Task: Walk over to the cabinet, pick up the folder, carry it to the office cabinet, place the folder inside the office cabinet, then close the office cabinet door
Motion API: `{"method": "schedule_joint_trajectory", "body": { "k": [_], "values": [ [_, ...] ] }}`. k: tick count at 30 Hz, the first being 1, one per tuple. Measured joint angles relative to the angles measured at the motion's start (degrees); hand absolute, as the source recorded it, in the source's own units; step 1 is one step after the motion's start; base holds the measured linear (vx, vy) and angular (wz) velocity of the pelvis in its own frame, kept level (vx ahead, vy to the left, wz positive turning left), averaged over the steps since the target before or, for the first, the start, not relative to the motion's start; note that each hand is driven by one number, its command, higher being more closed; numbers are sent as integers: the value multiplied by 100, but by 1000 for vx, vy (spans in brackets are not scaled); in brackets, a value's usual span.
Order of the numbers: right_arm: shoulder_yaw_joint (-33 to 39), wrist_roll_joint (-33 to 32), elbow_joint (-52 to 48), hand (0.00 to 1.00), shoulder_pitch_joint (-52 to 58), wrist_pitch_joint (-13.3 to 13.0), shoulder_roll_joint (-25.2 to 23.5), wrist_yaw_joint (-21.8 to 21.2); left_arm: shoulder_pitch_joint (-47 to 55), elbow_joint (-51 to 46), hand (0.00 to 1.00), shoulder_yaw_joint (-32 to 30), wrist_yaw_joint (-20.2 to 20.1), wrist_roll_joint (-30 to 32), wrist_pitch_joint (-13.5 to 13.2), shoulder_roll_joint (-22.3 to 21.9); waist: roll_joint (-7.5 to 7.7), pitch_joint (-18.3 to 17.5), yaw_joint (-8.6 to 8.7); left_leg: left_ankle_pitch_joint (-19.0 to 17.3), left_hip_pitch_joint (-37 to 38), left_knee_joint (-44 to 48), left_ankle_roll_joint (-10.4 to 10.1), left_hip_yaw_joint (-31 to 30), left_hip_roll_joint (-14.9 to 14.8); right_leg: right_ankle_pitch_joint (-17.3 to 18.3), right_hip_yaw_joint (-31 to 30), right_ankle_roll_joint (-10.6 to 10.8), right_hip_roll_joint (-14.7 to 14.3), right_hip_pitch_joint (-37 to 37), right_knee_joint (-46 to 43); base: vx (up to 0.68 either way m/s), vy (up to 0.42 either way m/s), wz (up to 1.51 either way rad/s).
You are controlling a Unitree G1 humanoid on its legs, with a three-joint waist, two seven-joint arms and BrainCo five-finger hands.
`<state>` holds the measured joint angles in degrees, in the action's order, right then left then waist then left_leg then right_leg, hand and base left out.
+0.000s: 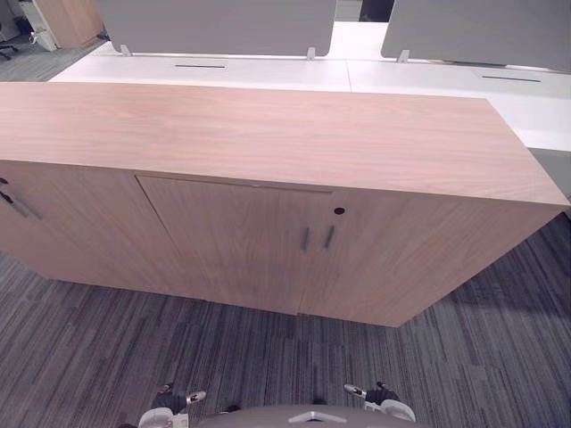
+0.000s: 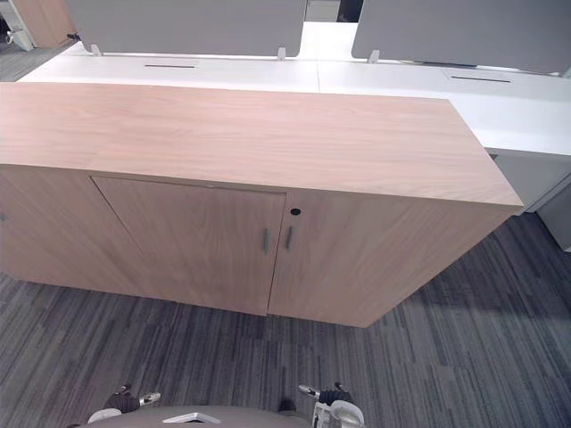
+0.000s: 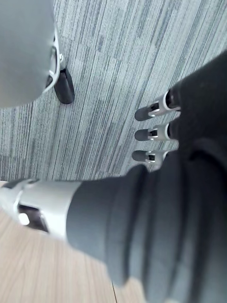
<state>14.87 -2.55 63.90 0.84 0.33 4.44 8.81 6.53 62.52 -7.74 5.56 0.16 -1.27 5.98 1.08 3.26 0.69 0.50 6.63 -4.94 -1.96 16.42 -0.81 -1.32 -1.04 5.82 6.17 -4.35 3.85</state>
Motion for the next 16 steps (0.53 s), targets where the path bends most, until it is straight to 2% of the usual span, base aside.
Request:
{"method": "schedule_joint_trajectory", "body": {
  "k": [16],
  "values": [
    [22, 9, -3, 0, 2, 1, 4, 0, 22, -2, 0, 4, 2, -2, 0, 12, 15, 16, -7, -43, 46, 1, -42, 75, -4, -3, -64, -4, -2, -4, -2, -10, -7, -2]
  ]
}}
